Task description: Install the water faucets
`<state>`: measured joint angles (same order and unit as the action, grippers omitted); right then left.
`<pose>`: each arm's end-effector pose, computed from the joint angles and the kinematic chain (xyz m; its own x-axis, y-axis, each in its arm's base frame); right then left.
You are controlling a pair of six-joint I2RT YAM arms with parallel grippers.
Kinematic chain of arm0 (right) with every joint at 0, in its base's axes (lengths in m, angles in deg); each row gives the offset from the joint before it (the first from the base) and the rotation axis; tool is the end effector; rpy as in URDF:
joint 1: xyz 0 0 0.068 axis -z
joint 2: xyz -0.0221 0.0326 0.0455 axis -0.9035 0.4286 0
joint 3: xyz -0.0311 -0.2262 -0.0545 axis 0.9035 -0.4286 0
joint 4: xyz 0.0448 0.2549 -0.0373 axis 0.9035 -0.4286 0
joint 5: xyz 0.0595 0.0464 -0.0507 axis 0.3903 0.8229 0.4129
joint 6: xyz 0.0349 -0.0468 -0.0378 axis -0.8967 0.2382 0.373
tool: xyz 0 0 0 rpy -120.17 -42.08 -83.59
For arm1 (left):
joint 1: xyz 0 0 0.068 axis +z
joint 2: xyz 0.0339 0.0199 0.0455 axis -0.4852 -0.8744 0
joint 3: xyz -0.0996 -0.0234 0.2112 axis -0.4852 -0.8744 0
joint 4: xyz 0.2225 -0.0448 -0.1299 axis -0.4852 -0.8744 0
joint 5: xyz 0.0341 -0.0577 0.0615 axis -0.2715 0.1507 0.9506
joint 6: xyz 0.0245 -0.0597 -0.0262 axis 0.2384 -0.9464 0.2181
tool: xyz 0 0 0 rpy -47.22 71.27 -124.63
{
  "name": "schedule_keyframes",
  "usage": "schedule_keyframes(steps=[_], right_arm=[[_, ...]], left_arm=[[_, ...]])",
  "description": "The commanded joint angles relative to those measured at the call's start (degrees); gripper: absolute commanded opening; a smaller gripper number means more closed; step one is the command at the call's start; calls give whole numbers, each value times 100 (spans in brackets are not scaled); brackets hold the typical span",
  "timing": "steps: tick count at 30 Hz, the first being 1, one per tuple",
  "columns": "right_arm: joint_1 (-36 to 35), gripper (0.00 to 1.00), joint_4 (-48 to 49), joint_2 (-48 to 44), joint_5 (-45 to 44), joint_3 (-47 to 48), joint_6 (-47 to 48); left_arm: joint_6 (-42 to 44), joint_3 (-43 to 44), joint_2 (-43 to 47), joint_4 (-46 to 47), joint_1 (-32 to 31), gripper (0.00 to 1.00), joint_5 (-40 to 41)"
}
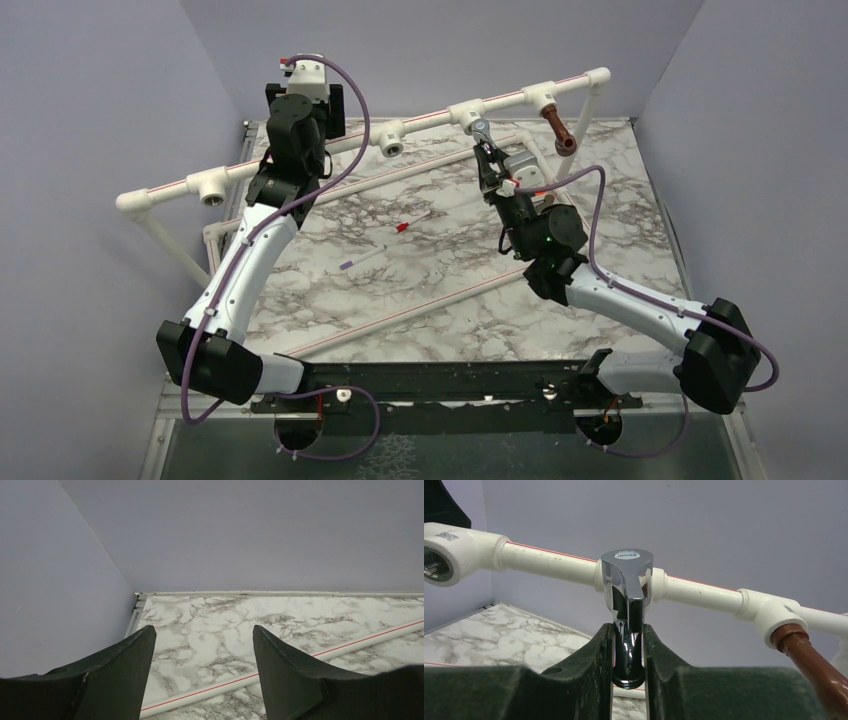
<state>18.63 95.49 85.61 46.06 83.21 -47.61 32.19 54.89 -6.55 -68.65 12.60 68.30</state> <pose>0.2289 0.2094 0.3374 0.4888 -0.0678 -0.8698 -0.2885 0.9283 -0.2345 0.3283 -0.0739 0.4023 -0.0471 0.0997 -0.9939 -0.1090 0.9886 0.1043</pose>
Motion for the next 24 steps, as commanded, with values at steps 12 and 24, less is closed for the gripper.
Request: schedule_keyframes(steps=[12,24], right_arm=[[32,1,105,145,89,225,-14],[30,1,343,406,-89,163,-251]], left_arm=[[-36,-79,-32,-373,144,73,-149],[-53,-79,-51,-404,157,73,-178]])
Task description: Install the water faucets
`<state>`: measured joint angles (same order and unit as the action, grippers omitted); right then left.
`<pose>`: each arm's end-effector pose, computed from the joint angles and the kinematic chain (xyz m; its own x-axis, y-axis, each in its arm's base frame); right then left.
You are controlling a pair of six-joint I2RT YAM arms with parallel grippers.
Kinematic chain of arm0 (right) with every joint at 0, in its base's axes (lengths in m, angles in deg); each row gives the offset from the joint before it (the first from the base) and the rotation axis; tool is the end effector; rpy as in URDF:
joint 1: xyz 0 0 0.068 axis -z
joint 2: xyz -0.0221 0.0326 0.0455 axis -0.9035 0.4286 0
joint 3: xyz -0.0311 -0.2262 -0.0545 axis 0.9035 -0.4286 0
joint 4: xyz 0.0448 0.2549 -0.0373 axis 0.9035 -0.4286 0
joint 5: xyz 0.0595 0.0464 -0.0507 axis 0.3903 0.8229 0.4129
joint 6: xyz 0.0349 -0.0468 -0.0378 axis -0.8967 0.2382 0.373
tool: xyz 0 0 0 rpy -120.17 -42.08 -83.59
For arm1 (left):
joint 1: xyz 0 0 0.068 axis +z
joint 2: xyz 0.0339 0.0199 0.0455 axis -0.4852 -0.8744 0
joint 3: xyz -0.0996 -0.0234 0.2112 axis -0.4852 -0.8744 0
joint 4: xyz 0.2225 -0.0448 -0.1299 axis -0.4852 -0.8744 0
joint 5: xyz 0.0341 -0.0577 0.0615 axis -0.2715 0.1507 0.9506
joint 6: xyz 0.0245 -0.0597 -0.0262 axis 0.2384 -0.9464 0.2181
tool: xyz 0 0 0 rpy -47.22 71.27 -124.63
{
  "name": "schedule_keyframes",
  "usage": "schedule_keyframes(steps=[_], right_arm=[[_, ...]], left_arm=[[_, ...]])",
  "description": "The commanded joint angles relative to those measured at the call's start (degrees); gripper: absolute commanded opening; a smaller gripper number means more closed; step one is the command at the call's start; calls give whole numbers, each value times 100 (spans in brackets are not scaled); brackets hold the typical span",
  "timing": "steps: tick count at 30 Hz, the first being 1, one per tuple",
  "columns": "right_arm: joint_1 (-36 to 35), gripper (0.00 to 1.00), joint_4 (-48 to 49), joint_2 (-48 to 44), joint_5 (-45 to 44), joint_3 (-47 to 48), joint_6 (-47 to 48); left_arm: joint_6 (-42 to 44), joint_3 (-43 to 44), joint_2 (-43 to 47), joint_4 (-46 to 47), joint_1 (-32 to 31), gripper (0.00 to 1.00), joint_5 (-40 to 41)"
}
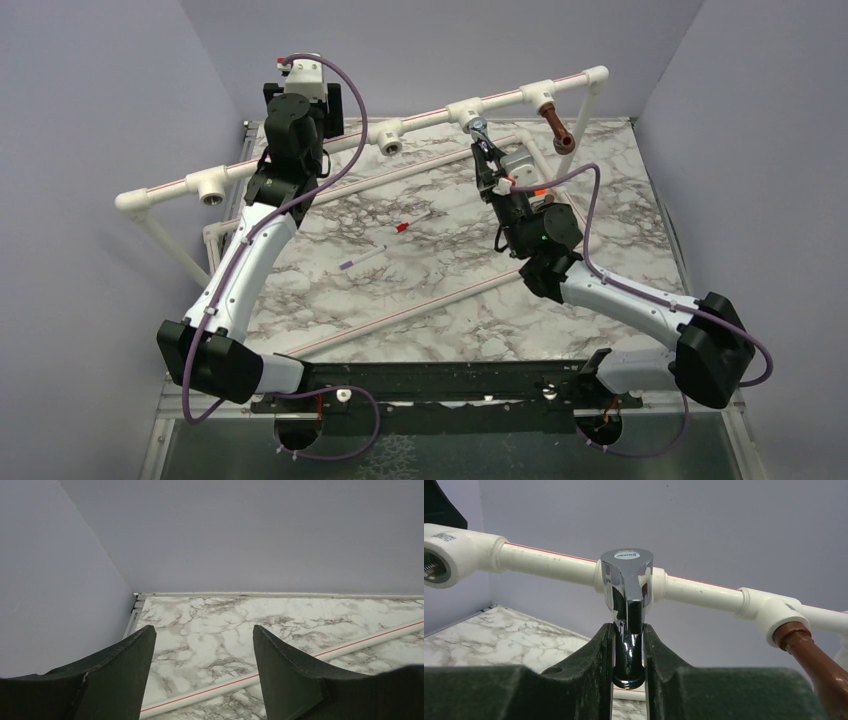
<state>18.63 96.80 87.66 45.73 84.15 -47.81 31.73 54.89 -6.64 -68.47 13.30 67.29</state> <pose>0.2335 0.2137 0.3353 0.4879 -0.0632 -0.8706 -0.2854 0.9310 -0.2275 0.3297 -0.0710 0.4022 -0.0444 0.0909 -0.9949 -0.1042 0.9900 0.0951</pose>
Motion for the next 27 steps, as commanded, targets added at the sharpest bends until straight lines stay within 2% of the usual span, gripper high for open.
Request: schedule_keyframes(steps=[1,10,16,27], right_arm=[[34,0,210,211,-70,79,-316],[35,0,495,327,-438,10,-1341],[35,1,577,297,-765,18,-2431],[25,1,158,302,-1531,124,-4698]], left_arm=[[-2,-79,-37,-422,87,73,-74],[-62,-71,-40,-439,121,73,-139],[-70,-79,-41,-434,131,73,-142],[-104,-73,-5,-463,140,73,-167]])
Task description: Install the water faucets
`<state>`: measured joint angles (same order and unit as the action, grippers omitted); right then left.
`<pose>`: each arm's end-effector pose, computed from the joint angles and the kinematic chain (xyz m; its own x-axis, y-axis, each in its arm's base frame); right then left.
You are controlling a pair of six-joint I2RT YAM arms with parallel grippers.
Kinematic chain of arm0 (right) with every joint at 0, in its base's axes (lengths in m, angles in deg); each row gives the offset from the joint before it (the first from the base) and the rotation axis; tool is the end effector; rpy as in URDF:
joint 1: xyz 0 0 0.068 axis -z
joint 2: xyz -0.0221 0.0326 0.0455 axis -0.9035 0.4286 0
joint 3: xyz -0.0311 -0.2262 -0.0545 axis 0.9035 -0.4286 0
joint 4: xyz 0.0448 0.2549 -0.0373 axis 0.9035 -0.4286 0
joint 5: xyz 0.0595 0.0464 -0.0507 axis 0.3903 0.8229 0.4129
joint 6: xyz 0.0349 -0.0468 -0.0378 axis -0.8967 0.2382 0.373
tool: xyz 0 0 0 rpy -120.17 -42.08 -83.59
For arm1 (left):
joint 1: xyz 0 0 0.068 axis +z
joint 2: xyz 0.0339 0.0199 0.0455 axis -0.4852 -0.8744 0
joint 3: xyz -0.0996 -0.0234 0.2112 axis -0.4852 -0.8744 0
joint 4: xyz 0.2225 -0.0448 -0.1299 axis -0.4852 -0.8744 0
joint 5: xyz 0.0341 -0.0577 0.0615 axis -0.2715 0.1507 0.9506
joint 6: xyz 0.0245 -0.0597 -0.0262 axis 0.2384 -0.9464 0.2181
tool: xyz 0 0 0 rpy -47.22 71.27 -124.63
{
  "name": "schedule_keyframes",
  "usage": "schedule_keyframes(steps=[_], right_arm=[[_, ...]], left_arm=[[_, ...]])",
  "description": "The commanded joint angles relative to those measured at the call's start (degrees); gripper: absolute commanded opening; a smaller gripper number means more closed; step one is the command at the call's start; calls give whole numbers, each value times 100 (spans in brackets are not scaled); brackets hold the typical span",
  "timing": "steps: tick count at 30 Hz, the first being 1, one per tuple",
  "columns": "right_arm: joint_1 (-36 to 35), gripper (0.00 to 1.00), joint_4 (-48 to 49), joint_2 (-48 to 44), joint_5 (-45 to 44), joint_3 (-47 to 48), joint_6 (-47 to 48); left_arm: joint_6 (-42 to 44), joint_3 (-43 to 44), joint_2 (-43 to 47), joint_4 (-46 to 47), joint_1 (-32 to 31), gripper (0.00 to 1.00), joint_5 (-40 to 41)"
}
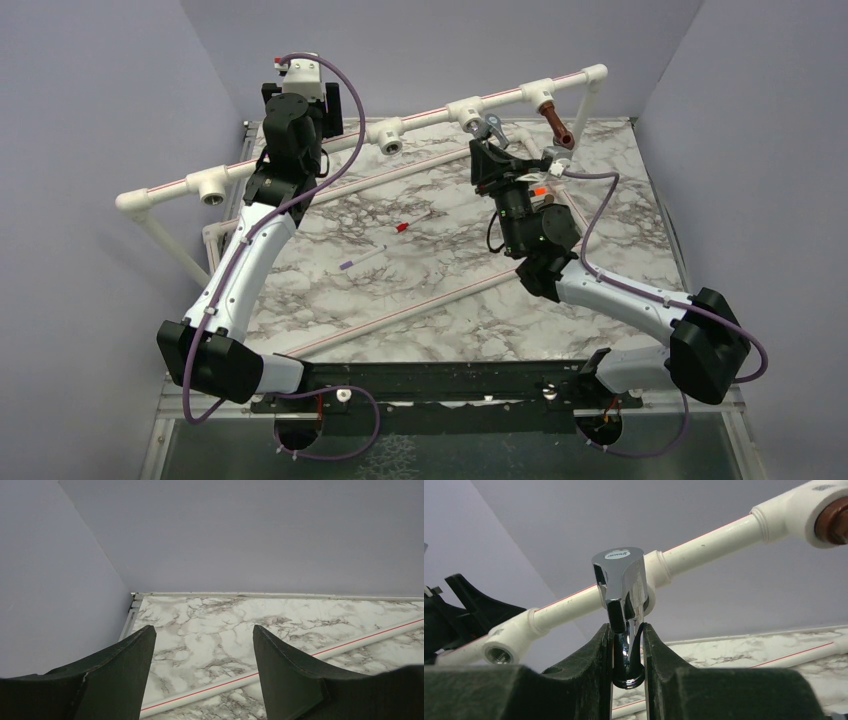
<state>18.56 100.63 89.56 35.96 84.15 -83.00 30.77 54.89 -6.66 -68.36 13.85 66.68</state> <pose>0.2393 0.2078 0.3309 0.2792 0.5138 -0.8112 -0.3803 0.8349 0.3979 0.3306 -0.0684 0.4023 -0.0412 0.0735 -0.9964 -0.1040 0.9916 0.0775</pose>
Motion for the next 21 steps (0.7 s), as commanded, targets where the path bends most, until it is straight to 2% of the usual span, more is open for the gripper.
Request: schedule_keyframes(steps=[1,11,18,21], right_arm=[[37,1,-289,128,-589,140,-1366],[32,1,-843,162,-890,140,-3555],[38,1,-1736,52,-924,276,-5447],[31,1,-1846,7,-960,239,-5952]], left_arm=[[-10,-71,-8,-476,93,73,-108],[-80,-53,1,-511,129,73,-177],[-80,-54,22,-512,138,73,-187],[-90,-58,22,-512,138,73,-196]])
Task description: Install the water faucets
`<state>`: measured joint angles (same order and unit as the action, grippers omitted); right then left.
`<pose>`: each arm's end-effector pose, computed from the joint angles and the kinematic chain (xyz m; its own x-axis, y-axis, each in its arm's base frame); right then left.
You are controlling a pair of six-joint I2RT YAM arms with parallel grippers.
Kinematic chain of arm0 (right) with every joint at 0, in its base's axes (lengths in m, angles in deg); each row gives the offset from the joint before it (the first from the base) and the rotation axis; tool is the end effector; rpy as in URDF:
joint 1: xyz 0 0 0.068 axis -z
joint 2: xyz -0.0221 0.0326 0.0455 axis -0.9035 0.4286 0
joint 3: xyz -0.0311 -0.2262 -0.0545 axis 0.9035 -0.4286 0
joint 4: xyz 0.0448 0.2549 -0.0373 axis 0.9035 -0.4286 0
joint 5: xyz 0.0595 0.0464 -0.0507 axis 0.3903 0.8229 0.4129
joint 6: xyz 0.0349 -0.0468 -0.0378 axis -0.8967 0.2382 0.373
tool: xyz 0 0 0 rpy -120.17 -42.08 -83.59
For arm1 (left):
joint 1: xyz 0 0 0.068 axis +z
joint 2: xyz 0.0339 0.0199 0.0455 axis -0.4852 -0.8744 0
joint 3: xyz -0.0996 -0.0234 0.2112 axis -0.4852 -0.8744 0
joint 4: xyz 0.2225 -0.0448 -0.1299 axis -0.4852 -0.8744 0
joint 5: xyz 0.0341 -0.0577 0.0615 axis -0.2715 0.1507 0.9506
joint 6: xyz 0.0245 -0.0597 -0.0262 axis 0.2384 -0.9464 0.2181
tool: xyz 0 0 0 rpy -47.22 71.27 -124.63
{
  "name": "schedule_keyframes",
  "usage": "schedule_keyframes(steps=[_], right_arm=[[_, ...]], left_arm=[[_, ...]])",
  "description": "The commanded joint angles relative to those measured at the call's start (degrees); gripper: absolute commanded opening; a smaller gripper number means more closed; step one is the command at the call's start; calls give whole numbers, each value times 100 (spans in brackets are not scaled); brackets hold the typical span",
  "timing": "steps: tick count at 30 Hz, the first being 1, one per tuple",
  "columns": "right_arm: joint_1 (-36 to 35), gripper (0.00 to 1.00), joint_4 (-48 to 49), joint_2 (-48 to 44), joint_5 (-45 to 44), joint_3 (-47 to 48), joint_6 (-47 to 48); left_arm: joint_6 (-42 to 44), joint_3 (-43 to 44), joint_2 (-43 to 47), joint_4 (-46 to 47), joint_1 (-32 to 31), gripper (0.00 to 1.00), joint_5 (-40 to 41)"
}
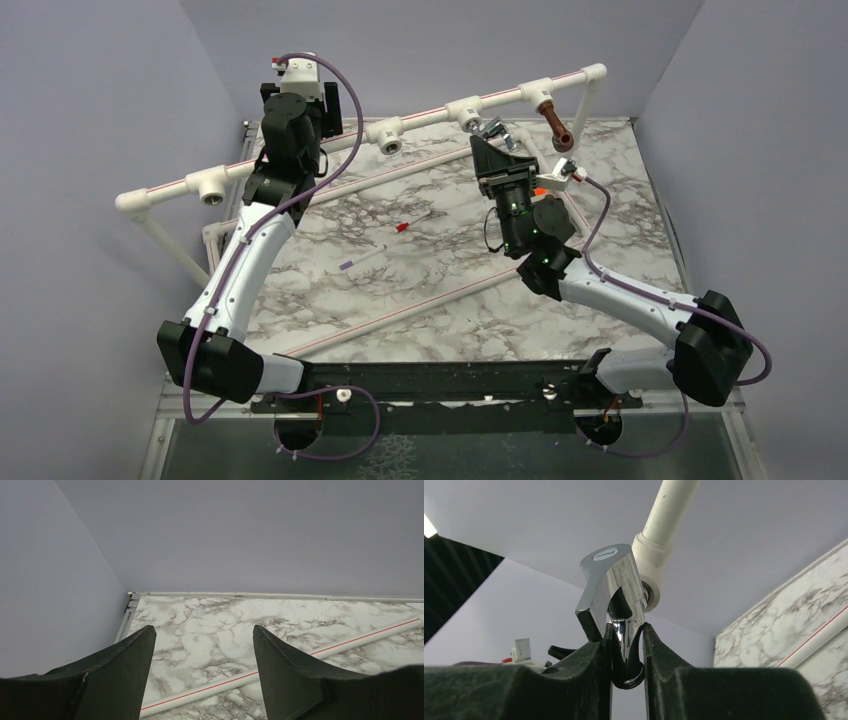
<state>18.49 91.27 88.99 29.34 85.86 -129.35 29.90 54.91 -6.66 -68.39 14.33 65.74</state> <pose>0.2454 0.2067 0.3251 -0.0205 0.9482 -0.3171 -0.3312 0.2928 0.8970 0.3312 -0.0666 0.4023 -0.0395 0.0583 -0.9975 -0.0966 0.9934 0.0619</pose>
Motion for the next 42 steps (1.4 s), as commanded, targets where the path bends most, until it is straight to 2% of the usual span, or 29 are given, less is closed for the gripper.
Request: schedule_keyframes(steps=[1,11,18,28,30,35,38,42], right_arm=[[41,1,-945,56,-336,61,-1469],[43,1,-2448,-23,-149,536,-3025],[43,1,-3040,-58,68,684,-3904],[43,2,-3275,8,168,768,-4050],[48,15,-3275,4,151,759,-3956],[45,39,-3079,-39,76,646,-3685],[47,51,-3003,-85,6,598,-3560],[43,61,-3032,-161,-40,585,-3433]], left_arm=[[-5,-63,30,-509,93,73,-98],[-15,-73,56,-504,98,73,-110],[-33,-66,60,-509,99,73,-129],[-29,-64,58,-509,99,73,-129],[-31,-64,42,-509,99,73,-129],[-28,-64,29,-518,99,73,-129],[-16,-59,22,-514,99,73,-118],[-19,-64,-6,-510,107,73,-118]])
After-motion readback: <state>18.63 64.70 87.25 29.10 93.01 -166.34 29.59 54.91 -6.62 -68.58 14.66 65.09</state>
